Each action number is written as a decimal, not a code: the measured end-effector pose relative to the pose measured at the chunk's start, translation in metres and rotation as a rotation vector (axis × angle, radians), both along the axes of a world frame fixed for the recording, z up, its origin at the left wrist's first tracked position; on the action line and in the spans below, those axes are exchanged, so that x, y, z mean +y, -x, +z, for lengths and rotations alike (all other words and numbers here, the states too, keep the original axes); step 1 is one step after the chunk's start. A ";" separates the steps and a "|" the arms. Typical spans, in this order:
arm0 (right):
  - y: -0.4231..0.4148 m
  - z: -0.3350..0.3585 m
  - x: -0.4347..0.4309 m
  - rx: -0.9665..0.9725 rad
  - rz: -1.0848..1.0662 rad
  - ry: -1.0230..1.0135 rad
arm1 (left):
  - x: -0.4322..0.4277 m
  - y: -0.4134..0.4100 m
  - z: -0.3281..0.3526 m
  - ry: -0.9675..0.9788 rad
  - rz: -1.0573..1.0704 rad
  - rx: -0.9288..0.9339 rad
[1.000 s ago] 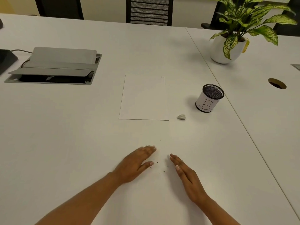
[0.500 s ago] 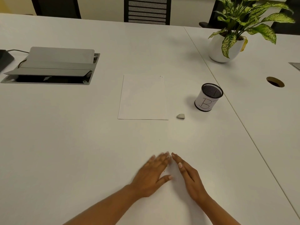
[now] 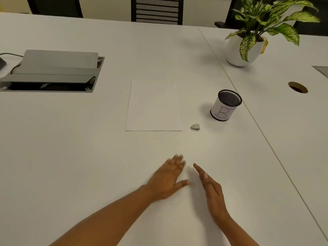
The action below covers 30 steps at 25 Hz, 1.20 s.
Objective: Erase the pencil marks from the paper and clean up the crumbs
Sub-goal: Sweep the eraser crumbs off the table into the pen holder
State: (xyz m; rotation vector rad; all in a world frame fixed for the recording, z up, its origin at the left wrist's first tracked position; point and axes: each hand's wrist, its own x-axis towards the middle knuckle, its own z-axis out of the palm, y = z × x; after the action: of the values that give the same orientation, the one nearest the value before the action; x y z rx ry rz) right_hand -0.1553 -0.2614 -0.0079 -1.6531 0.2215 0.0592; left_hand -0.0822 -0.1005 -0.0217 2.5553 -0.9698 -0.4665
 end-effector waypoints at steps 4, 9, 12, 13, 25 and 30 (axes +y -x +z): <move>-0.002 -0.001 -0.003 0.036 -0.037 -0.052 | 0.013 0.016 0.016 0.366 0.012 0.396; -0.029 0.003 -0.002 0.044 0.036 0.118 | 0.045 0.003 0.002 0.600 0.461 0.065; -0.037 -0.005 0.009 -0.015 0.253 0.592 | 0.078 -0.001 -0.015 0.309 0.658 -0.266; -0.032 -0.012 0.011 -0.074 0.345 0.753 | 0.085 0.001 -0.018 0.216 0.698 -0.287; 0.016 0.016 -0.007 0.094 0.142 0.052 | 0.036 0.046 -0.020 -0.050 0.542 -0.190; 0.015 0.009 -0.014 0.108 0.113 0.045 | -0.008 0.097 -0.025 0.106 0.349 -0.176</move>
State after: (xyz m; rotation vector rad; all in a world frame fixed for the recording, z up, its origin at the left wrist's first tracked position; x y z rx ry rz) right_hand -0.1702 -0.2752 0.0009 -1.7081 0.2131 0.2310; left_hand -0.1795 -0.1087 -0.0471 2.6240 -0.5638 -0.0901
